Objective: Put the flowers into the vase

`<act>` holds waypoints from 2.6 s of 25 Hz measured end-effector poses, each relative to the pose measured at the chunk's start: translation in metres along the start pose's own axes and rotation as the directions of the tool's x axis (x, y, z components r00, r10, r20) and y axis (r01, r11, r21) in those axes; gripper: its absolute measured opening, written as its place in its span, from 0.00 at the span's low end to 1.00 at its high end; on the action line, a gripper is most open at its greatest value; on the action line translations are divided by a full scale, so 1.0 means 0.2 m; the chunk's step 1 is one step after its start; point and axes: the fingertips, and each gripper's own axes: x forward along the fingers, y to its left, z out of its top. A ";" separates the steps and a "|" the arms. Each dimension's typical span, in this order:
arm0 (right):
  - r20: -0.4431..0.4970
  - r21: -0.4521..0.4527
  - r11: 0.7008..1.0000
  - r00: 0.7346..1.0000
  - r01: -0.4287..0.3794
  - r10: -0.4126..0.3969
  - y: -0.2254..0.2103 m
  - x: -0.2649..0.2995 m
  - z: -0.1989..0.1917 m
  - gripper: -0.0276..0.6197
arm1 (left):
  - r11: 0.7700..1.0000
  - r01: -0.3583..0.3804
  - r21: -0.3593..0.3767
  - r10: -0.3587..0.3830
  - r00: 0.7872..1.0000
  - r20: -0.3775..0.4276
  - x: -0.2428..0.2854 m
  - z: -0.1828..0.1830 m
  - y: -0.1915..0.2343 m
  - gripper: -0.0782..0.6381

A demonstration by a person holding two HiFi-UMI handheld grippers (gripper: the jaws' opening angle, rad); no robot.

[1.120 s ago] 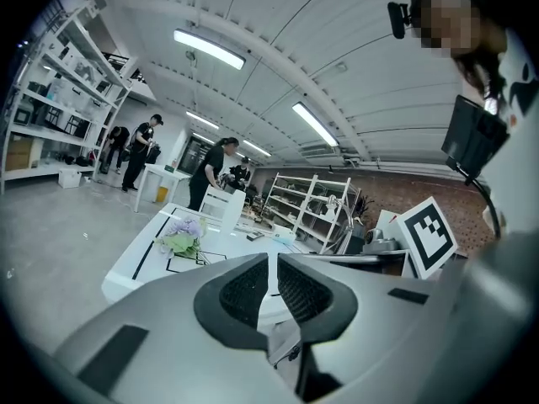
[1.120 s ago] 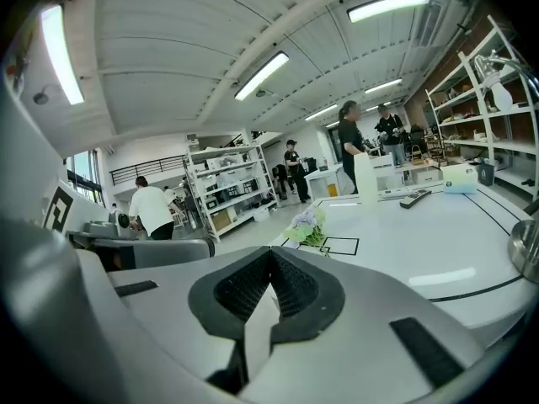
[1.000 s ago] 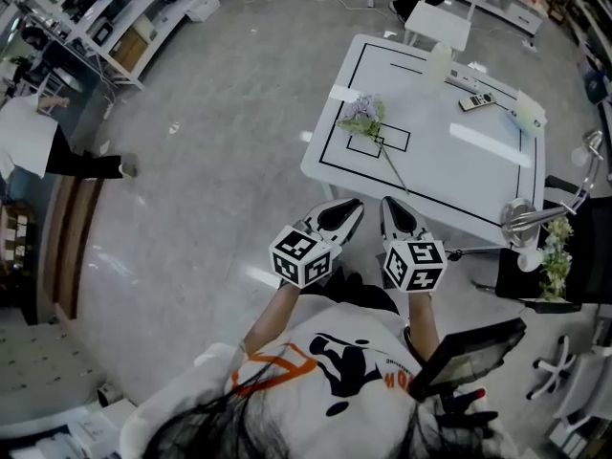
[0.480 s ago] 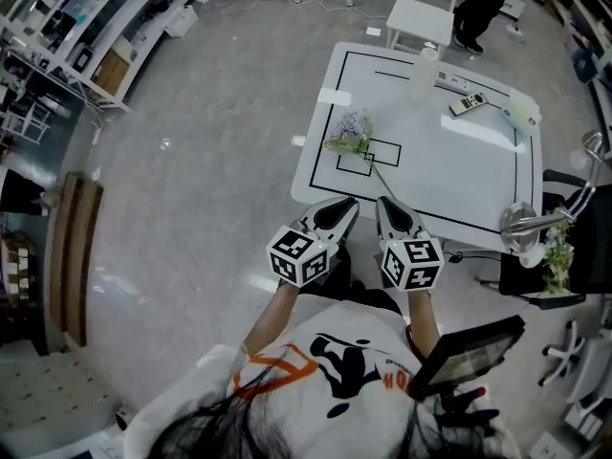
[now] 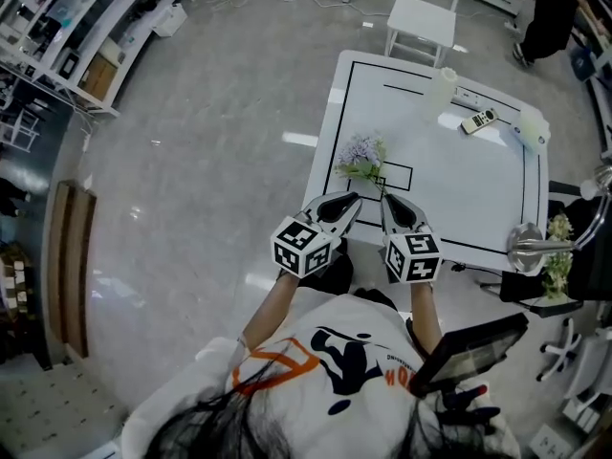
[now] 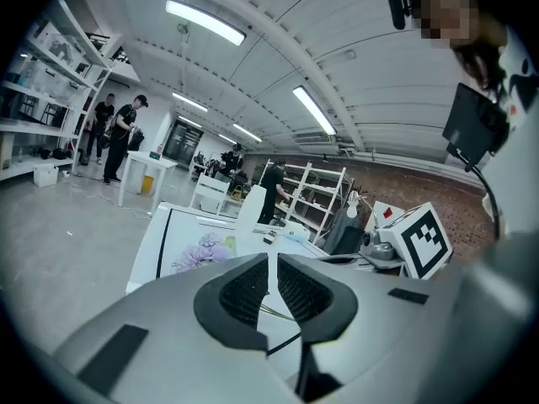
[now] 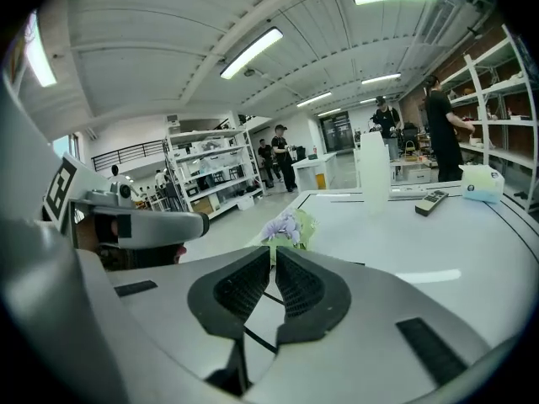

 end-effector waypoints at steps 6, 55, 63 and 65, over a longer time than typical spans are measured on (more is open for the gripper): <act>-0.108 -0.106 0.992 0.991 0.068 -0.080 -0.08 0.17 -0.06 0.09 | 0.999 0.034 -0.008 -0.034 0.999 -0.019 0.05 0.05 0.14 0.16; -0.141 0.074 0.979 0.973 0.192 -0.180 -0.51 0.18 0.26 0.12 | 0.990 0.120 0.068 -0.119 0.993 -0.014 0.38 0.40 0.32 0.18; -0.096 0.133 0.964 0.971 0.228 -0.217 -0.80 0.01 0.29 0.12 | 0.986 0.138 0.093 -0.138 0.990 -0.008 0.62 0.52 0.17 0.18; -0.077 0.149 0.962 0.973 0.228 -0.218 -0.87 -0.03 0.32 0.12 | 0.985 0.136 0.107 -0.137 0.991 -0.005 0.68 0.54 0.15 0.18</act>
